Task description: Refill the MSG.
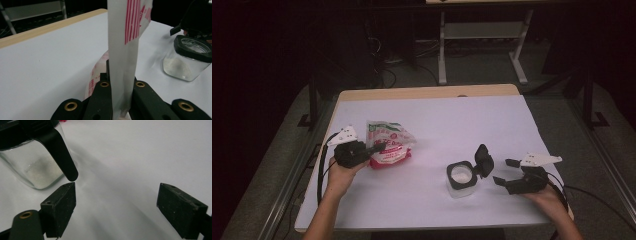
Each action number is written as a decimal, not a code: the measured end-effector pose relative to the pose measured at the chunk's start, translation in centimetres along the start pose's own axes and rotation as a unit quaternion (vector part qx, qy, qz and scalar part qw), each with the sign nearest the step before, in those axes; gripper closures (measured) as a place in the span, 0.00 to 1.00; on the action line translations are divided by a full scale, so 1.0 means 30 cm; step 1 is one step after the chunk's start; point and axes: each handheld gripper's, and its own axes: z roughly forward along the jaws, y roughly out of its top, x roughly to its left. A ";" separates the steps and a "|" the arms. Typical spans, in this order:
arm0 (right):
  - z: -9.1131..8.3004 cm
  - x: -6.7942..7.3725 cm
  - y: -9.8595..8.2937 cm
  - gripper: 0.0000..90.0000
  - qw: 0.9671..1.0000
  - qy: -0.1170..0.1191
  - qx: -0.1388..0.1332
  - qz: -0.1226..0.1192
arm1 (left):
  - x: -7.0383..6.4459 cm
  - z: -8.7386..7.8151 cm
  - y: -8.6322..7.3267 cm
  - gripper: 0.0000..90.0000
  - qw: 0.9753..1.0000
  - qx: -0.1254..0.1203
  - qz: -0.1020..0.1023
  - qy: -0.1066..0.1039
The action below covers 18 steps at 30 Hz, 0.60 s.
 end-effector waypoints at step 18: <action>-0.064 0.095 0.009 0.42 1.000 0.003 0.002 0.012 | -0.058 -0.040 0.044 1.00 0.999 -0.024 -0.006 -0.037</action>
